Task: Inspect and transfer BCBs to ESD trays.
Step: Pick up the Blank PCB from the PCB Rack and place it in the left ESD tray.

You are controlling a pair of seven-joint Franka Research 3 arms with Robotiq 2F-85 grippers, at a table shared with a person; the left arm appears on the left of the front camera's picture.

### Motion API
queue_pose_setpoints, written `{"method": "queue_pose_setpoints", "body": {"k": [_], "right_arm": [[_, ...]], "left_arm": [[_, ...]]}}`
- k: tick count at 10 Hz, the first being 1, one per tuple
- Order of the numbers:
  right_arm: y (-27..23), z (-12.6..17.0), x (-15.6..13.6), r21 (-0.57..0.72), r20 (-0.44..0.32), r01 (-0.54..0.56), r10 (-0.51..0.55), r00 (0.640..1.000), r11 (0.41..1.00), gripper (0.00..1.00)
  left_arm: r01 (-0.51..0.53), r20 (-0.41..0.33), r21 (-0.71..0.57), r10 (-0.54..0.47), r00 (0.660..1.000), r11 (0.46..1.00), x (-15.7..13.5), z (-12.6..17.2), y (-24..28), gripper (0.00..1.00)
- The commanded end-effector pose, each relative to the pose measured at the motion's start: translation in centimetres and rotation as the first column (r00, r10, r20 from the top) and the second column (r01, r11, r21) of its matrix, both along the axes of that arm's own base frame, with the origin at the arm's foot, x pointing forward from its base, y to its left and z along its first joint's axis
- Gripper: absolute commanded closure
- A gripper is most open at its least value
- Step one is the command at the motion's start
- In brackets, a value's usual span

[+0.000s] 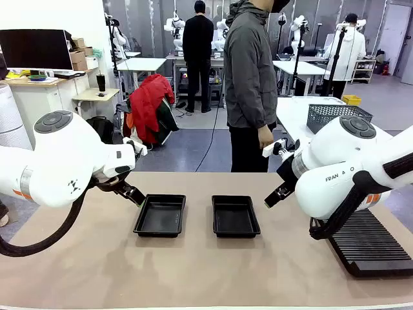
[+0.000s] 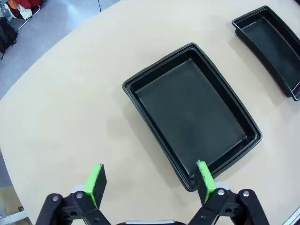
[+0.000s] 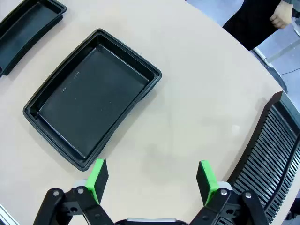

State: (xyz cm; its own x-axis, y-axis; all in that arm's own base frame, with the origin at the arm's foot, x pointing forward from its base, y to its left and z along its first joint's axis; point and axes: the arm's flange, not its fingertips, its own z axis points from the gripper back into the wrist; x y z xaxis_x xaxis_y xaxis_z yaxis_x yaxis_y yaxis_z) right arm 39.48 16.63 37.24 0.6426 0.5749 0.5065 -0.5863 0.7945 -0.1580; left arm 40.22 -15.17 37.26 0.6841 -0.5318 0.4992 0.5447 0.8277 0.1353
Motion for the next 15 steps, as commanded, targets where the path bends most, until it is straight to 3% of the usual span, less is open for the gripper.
{"method": "queue_pose_setpoints", "body": {"k": [1, 11, 12, 15], "right_arm": [[0.0, 0.0, 0.0, 0.000, 0.000, 0.000, 0.000, 1.000, 1.000, 0.00], [0.0, 0.0, 0.0, 0.000, 0.000, 0.000, 0.000, 1.000, 1.000, 0.00], [0.0, 0.0, 0.0, 0.000, 0.000, 0.000, 0.000, 1.000, 1.000, 0.00], [-2.4, 6.1, -0.4, 0.133, -0.098, 0.028, -0.015, 0.995, 0.991, 0.00]], "left_arm": [[0.000, 0.000, 0.000, 0.000, 1.000, 1.000, 0.0, 0.0, 0.0, 0.00], [0.001, 0.000, 0.000, -0.001, 1.000, 1.000, 0.0, 0.0, 0.0, 0.00], [-0.034, -0.007, -0.007, 0.034, 0.999, 0.999, -0.1, 1.2, 0.3, 0.00], [-0.074, -0.019, -0.023, 0.073, 0.997, 0.997, -1.4, 7.4, 1.5, 0.00]]}}
